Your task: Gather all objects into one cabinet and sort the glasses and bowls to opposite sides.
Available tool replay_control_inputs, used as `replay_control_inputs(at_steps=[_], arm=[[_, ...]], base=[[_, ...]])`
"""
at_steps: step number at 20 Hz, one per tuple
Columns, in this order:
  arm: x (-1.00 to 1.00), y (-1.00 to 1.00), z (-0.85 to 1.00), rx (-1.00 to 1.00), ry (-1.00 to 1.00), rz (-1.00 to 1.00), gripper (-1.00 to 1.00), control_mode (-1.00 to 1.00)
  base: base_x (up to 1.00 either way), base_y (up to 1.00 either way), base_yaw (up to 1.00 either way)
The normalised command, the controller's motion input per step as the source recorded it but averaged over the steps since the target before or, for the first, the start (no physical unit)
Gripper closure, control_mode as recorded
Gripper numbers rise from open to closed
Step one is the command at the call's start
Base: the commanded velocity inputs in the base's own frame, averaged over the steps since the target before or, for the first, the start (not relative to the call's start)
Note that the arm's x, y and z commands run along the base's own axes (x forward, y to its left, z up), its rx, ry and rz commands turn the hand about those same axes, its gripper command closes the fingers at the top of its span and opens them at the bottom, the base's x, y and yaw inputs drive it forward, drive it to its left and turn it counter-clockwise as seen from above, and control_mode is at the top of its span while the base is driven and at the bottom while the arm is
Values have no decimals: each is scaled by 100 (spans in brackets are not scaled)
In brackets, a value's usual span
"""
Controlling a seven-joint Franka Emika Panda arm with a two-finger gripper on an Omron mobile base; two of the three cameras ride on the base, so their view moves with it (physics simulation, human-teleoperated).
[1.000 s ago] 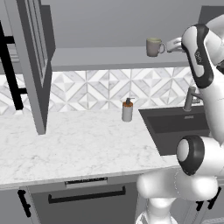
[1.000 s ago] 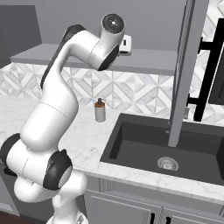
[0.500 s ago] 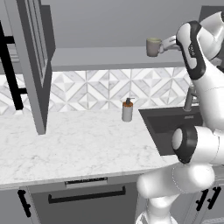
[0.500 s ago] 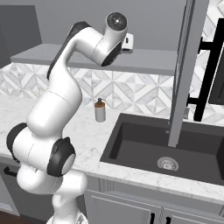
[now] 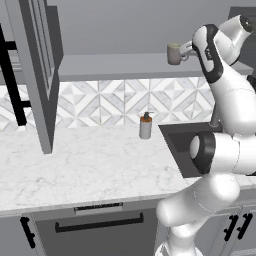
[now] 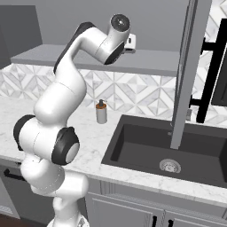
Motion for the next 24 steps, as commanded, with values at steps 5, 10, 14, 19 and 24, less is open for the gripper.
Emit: replay_control_inputs(at_steps=[5,10,14,19,24], arm=[[35,0,0,0,0,0,-100,-100],[16,-5,0,0,0,0,-100,-100],[4,-26,-4,3,0,0,-100,-100],[25,-8,-5,0,0,0,-100,-100],[39,0,-17,0,0,2,-100,-100]], base=[[0,0,0],[0,0,0],[0,0,0],[0,0,0],[0,0,0]])
